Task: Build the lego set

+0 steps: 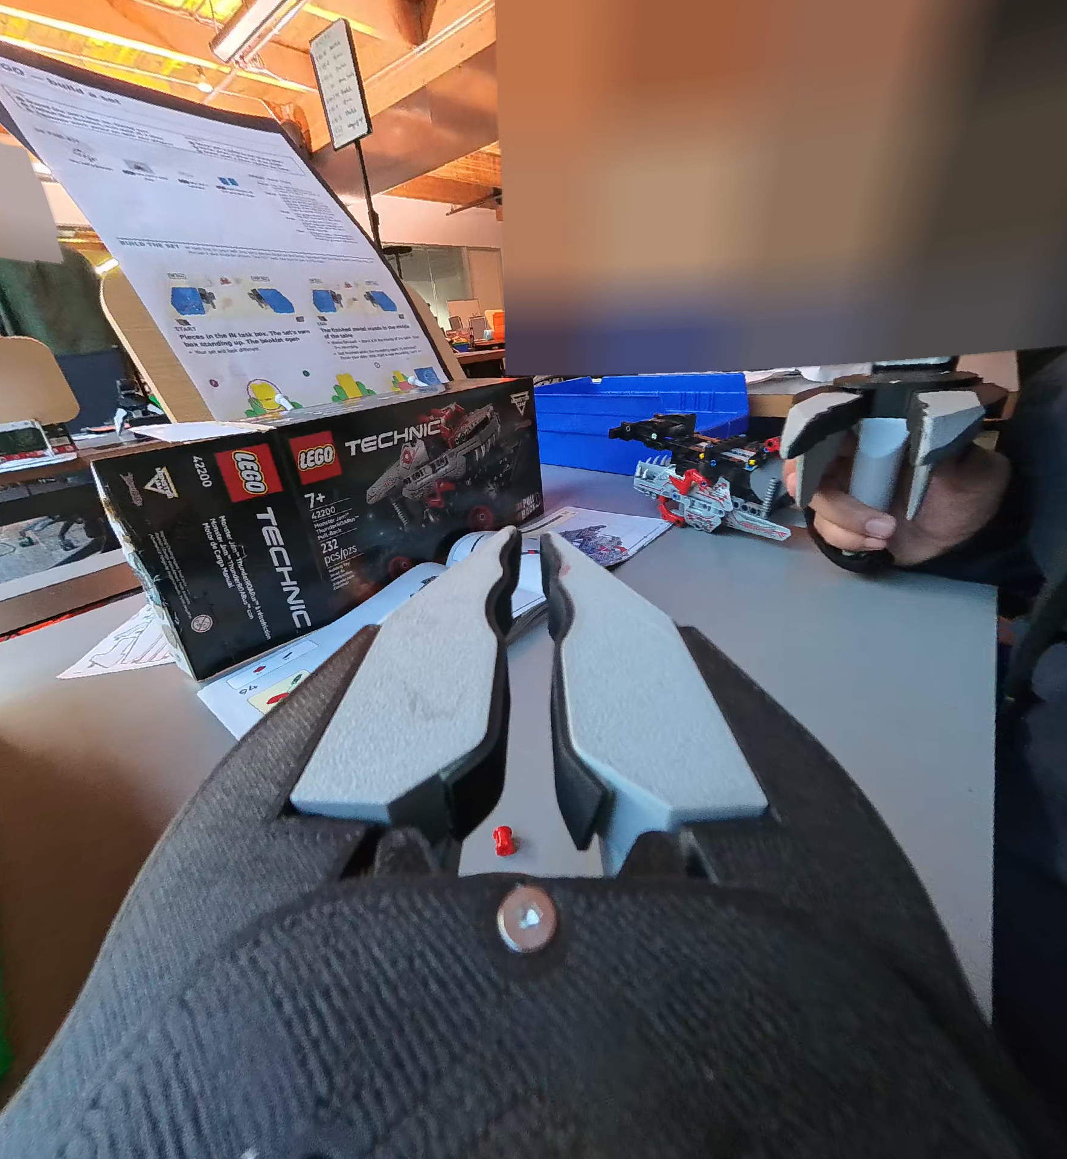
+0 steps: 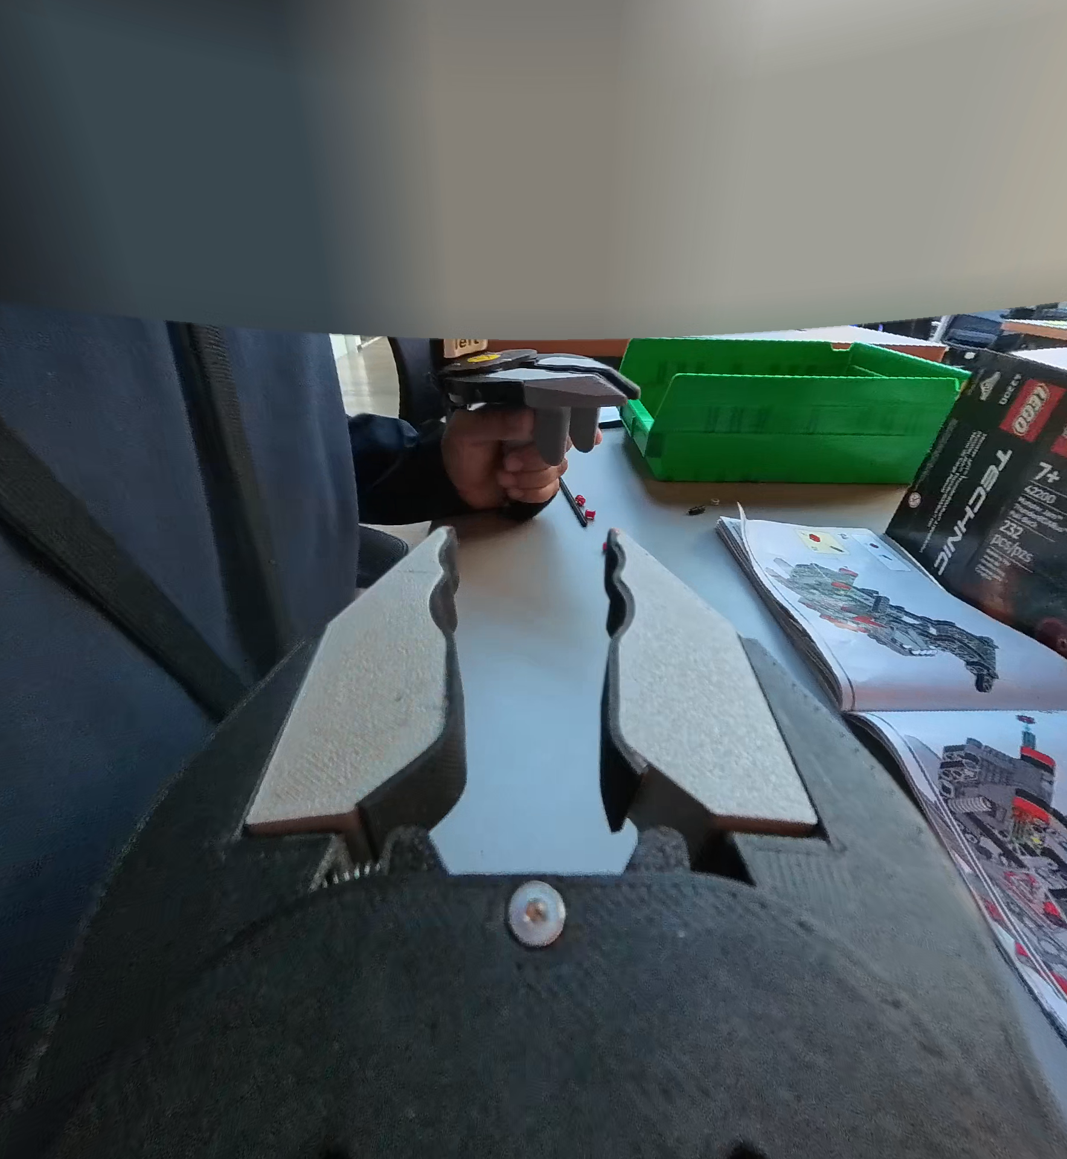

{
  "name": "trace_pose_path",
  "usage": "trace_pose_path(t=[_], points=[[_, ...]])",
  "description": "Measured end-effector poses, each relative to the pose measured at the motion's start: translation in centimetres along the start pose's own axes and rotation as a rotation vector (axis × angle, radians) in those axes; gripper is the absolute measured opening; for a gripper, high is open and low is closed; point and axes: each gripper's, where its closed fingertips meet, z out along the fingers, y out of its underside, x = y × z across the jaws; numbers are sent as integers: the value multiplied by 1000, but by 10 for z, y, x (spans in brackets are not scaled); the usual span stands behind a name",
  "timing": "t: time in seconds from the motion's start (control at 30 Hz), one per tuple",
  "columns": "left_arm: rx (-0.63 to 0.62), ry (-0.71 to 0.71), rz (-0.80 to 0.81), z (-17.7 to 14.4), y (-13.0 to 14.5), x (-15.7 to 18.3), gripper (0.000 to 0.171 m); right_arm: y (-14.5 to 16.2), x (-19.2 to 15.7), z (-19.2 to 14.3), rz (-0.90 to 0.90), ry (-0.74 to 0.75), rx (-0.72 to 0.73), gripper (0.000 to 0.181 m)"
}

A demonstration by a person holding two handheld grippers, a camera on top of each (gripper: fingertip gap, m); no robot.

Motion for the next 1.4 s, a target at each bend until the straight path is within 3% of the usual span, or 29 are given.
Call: trace_pose_path(t=[0.3, 0.4, 0.6, 0.77, 1.0, 1.4], points=[[-2, 9, 31, -1, -1, 10, 1, 9, -9, -21, -45, 138, -68, 39], [-65, -39, 10, -5, 5, 6, 0, 15, -12, -30, -42, 183, -109, 39], [-561, -177, -84, -52, 51, -25, 23, 25, -21, -42, -35, 222, -147, 39], [-861, -154, -12, -85, 73, -26, 18, 28, -21, -39, -40, 218, -168, 39], [-926, -56, -16, -41, 96, -12, 22, 27, -24, -34, -43, 200, -157, 39], [-989, -7, -43, -28, 114, -8, 19, 24, -24, -36, -15, 181, -132, 38]])
